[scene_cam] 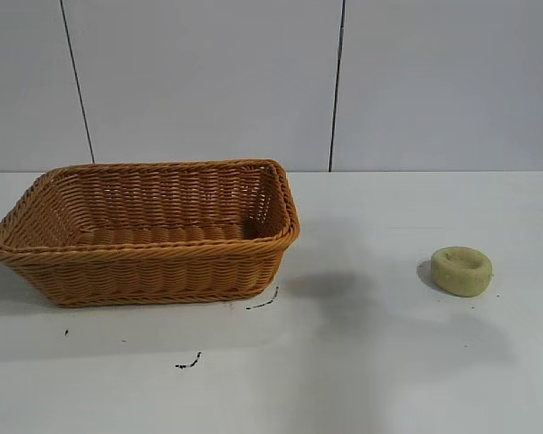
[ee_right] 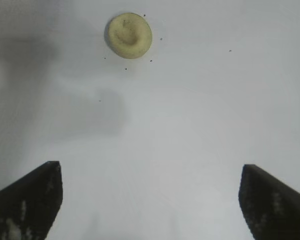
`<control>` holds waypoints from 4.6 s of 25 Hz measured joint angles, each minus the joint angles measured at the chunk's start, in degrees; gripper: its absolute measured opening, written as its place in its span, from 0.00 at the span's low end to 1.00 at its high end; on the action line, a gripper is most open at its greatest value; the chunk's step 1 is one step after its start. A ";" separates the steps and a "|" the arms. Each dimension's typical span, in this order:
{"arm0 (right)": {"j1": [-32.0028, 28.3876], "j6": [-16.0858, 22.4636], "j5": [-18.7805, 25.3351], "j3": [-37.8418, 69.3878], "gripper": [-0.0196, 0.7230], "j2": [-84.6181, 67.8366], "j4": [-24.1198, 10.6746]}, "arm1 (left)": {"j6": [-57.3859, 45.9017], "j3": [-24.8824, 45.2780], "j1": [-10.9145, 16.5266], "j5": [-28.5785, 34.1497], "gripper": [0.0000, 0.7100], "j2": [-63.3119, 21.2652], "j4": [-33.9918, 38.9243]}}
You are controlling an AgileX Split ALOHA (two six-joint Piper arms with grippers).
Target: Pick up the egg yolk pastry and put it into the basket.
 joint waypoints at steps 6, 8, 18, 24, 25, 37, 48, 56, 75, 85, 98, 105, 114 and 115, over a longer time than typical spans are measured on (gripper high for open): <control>0.00 -0.13 -2.11 -11.20 0.92 21.77 0.00 | 0.00 0.00 0.00 0.00 0.98 0.00 0.00; 0.00 -0.13 -3.42 -16.90 0.92 30.27 0.00 | 0.00 0.00 0.00 0.00 0.98 0.00 0.00; 3.37 -1.14 -5.07 -27.18 0.92 44.50 -0.10 | 0.00 0.00 0.00 0.00 0.98 0.00 0.00; 5.73 -1.26 -9.02 -27.24 0.92 48.86 0.00 | 0.00 0.00 0.00 0.00 0.98 0.00 0.00; 5.84 -0.98 -9.35 -27.30 0.92 49.80 0.00 | 0.00 0.00 0.00 0.00 0.98 0.00 0.00; 5.69 1.13 -10.88 -27.34 0.80 55.61 0.00 | 0.00 0.00 0.00 0.00 0.98 0.00 0.00; 5.69 1.17 -2.86 -31.78 0.13 55.43 -0.39 | 0.00 0.00 0.00 0.00 0.98 0.00 0.00; 5.69 1.17 8.28 -46.97 0.12 50.47 -0.63 | 0.00 0.00 0.00 0.00 0.98 0.00 0.00; 30.78 4.55 0.81 -61.23 0.12 54.89 -0.64 | 0.00 0.00 0.00 0.00 0.98 0.00 0.00; 38.63 4.82 -9.59 -67.49 0.12 70.03 -0.01 | 0.00 0.00 0.00 0.00 0.98 0.00 0.00; 37.83 6.07 -5.99 -74.05 0.87 71.23 -0.62 | 0.00 0.00 0.00 0.00 0.98 0.00 0.00; 28.72 6.91 5.25 -81.33 0.88 69.14 -1.07 | 0.00 0.00 0.00 0.00 0.98 0.00 0.00; 11.30 5.57 13.00 -81.66 0.88 69.19 -1.94 | 0.00 0.00 0.00 0.00 0.98 0.00 0.00; 9.71 5.06 13.69 -81.66 0.88 69.19 -2.07 | 0.00 0.00 0.00 0.00 0.98 0.00 0.00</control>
